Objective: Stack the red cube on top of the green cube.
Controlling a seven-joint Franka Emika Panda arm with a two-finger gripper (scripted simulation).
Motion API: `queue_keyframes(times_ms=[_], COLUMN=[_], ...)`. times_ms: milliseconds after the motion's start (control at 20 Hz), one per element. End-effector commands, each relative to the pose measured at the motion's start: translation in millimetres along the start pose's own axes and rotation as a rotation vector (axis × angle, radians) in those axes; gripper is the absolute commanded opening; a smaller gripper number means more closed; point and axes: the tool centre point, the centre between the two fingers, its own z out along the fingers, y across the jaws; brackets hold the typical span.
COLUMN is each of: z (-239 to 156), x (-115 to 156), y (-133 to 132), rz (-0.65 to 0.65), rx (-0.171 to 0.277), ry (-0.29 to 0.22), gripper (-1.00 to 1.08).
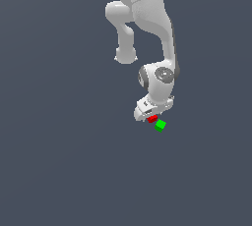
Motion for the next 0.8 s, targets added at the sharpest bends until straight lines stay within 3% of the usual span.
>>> queue_keyframes(times_ms=[0, 100, 150, 750], z=[5.3, 6.3, 6.3, 4.8], x=[0.8, 1.0, 1.0, 0.6], y=[0.3, 0.1, 0.1, 0.3], rz=[0.0, -0.001, -0.001, 0.0], rx=[0.0, -0.001, -0.001, -0.001], ry=[0.001, 0.001, 0.001, 0.001], gripper=[1.0, 1.0, -1.0, -1.0])
